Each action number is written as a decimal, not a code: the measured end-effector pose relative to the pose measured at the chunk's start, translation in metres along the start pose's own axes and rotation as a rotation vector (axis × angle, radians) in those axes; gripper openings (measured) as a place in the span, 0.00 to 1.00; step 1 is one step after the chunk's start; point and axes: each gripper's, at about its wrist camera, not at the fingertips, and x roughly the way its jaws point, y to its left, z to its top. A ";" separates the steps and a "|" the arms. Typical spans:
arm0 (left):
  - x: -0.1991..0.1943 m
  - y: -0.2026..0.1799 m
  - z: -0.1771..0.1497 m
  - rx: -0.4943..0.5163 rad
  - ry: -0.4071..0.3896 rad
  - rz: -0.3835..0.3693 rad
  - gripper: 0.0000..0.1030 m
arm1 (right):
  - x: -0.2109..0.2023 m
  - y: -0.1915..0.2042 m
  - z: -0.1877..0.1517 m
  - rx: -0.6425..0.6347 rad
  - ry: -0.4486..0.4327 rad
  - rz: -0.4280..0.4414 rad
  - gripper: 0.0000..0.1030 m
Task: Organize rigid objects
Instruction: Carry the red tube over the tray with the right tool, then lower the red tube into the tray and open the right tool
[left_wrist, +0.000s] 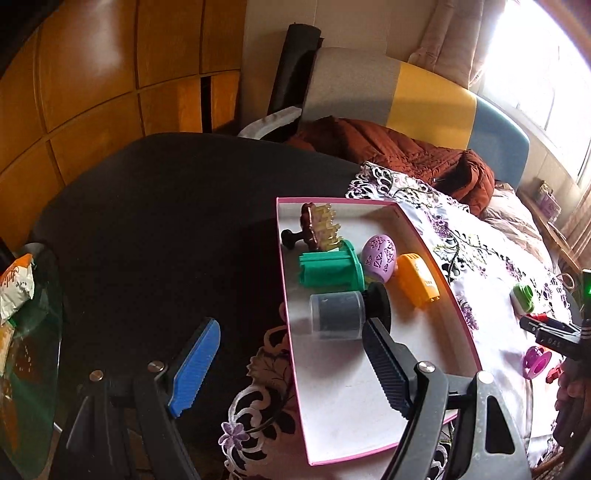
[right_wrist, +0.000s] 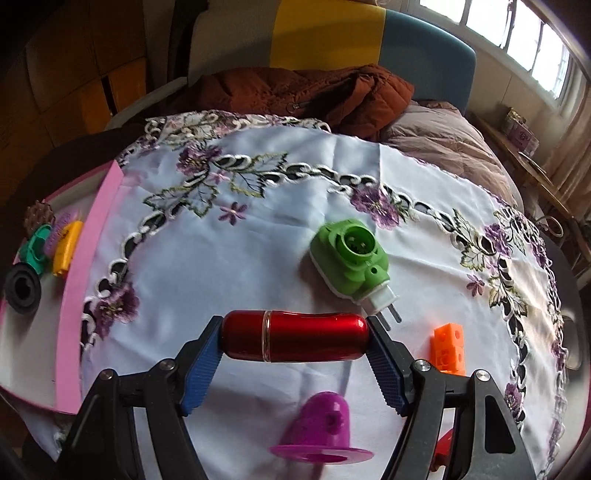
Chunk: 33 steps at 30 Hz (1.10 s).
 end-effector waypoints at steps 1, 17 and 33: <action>0.000 0.001 0.000 -0.004 -0.001 -0.001 0.78 | -0.006 0.007 0.002 -0.009 -0.017 0.012 0.72; -0.005 0.013 -0.001 -0.027 -0.009 -0.005 0.79 | -0.063 0.149 0.017 -0.247 -0.142 0.316 0.72; -0.001 0.025 -0.002 -0.054 0.001 0.000 0.78 | 0.011 0.229 0.038 -0.357 -0.015 0.277 0.72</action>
